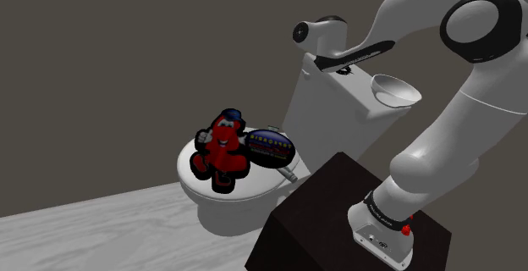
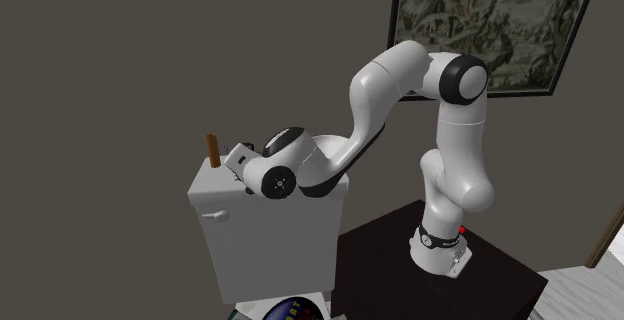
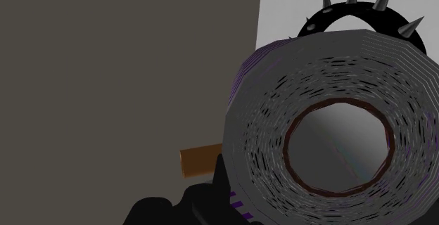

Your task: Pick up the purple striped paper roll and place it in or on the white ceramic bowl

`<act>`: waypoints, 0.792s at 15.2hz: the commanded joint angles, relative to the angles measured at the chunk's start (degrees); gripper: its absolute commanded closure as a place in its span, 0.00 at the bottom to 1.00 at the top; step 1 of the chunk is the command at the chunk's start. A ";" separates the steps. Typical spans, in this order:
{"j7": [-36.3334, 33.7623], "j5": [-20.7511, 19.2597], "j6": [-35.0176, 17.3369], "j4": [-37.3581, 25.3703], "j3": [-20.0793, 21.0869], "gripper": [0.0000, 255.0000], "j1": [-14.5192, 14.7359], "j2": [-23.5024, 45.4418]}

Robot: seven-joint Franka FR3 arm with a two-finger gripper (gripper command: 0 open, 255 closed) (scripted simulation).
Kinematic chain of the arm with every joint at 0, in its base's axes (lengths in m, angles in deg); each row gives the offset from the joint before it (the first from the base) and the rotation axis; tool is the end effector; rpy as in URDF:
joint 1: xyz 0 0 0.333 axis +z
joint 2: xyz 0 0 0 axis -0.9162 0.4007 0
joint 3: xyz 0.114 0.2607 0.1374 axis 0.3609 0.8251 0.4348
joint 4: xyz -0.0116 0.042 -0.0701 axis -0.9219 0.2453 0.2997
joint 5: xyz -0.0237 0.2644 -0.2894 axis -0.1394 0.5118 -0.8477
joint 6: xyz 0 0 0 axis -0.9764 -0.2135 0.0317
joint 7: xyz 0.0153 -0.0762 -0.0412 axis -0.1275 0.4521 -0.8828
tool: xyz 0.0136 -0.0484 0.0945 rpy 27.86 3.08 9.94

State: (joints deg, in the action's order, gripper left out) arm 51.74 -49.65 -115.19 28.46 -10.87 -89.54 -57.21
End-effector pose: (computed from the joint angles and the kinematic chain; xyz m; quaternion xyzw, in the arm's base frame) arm 0.5375 -0.2114 0.4028 0.8200 -0.0458 0.0132 0.5704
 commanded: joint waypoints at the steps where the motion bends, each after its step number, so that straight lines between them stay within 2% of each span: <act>1: 0.62 0.28 0.08 -0.18 0.01 1.00 -0.03 -0.39; 12: 7.50 3.24 1.16 -2.97 0.16 1.00 -0.10 -4.17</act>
State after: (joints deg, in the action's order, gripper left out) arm 58.41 -46.70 -114.15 26.04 -10.70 -89.62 -61.10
